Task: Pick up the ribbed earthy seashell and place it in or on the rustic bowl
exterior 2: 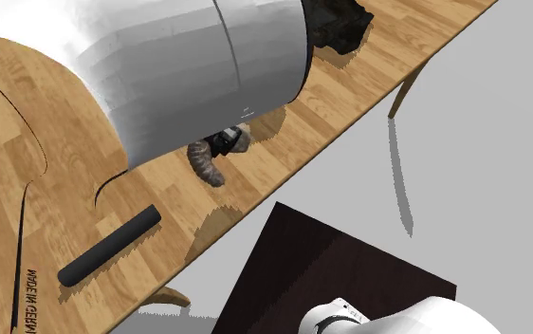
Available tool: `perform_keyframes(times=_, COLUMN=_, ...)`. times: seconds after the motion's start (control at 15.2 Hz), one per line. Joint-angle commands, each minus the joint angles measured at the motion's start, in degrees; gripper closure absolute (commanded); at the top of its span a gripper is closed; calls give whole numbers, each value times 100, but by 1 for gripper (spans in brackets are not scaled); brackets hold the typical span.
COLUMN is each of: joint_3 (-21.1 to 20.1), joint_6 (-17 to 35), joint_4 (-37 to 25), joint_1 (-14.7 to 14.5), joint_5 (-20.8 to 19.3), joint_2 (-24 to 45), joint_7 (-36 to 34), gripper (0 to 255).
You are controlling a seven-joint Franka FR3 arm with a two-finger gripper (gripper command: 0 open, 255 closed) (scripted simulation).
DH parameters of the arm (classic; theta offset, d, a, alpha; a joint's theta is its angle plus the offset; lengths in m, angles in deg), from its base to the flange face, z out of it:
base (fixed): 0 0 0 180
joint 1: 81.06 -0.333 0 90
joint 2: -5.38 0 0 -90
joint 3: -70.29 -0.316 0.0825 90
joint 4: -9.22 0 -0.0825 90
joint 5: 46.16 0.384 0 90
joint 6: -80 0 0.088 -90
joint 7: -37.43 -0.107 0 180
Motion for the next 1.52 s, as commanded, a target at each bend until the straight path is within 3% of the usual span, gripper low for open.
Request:
perform_keyframes(times=0.0, joint_3=3, joint_6=-197, joint_4=-142, joint_1=7, joint_5=-14, joint_2=-57, joint_7=-15, gripper=255)
perform_keyframes(times=0.79, joint_3=4, joint_6=-1126, joint_4=-934, joint_1=21, joint_5=-61, joint_2=-197, joint_7=-103, gripper=255)
perform_keyframes(times=1.45, joint_3=733, joint_6=-1228, joint_4=-2783, joint_1=277, joint_5=-57, joint_2=1643, joint_7=882, gripper=255)
